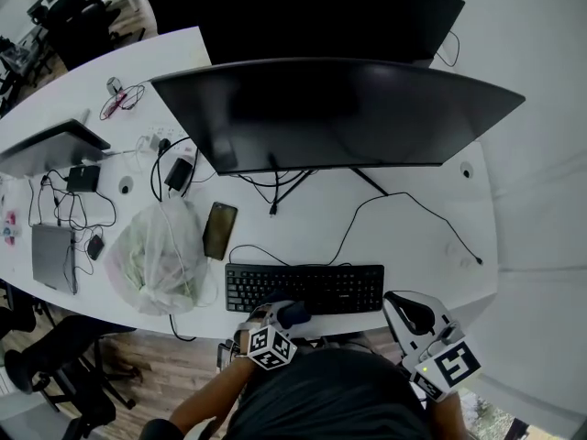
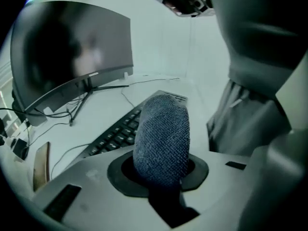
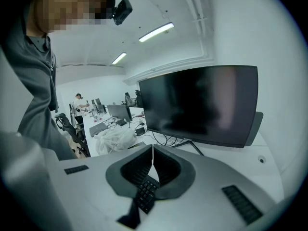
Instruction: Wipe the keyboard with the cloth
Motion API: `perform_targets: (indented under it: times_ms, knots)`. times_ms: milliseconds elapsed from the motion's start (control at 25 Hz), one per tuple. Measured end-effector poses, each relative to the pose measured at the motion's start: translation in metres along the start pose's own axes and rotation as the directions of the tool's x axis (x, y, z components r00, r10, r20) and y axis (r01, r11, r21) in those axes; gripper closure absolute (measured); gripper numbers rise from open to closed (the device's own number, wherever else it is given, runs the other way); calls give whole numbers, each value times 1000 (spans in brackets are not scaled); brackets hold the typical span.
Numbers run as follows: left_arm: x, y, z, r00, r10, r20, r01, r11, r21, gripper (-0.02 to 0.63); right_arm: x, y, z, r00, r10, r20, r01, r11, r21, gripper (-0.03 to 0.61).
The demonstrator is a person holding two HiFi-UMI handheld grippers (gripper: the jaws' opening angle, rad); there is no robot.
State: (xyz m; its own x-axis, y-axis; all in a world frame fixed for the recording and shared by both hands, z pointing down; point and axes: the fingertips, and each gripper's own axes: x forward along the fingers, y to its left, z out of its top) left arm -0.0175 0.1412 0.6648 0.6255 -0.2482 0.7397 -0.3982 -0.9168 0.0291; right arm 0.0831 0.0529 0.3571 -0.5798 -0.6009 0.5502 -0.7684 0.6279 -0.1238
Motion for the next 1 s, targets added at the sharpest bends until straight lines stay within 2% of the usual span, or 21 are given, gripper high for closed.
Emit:
perform_targets:
  times_ms: [40,120,280,360,440,560,640,720,800,880,920,1000]
  knots:
    - [-3,-12,-2,1000,-18,-4,18,1000,17,529,-1,-2,-1,1000,-7,0,7,1000,8,568]
    - [-7,-9,1,1000,6,9,-6,998,55,529,-3,-2,-4,1000,-11,-4,11,1000,18,568]
    - [-8,74,30,986,155,59,-160,983,85,529,2,9,-4,1000,25,-9,-25,1000,1,568]
    - [-2,98,32,984,175,44,-177,982,60,529,5,14,-4,999,38,-7,-38,999,-5,568]
    - [6,87,22,988,156,19,-156,987,34,529,4,14,-7,999,37,-10,-37,999,0,568]
    - [3,34,8,996,90,8,-90,995,32,531,1,7,-12,1000,23,-18,-22,1000,12,569]
    - [-1,-2,0,1000,15,-11,-15,998,66,531,-1,2,-15,1000,11,-23,-10,1000,29,568]
    - [-5,-13,-2,1000,2,-17,0,994,109,531,0,2,-17,1000,9,-28,-8,999,44,568]
    - [-6,11,7,999,50,6,-50,991,128,531,2,4,-16,1000,16,-27,-15,999,48,568]
    - [-5,53,19,991,129,32,-132,983,129,531,6,8,-16,999,29,-26,-28,999,44,568]
    - [-4,72,23,986,160,37,-163,979,119,531,8,10,-15,999,36,-26,-35,999,42,568]
    - [1,89,22,984,175,26,-176,982,69,531,11,14,-15,999,46,-25,-45,998,38,568]
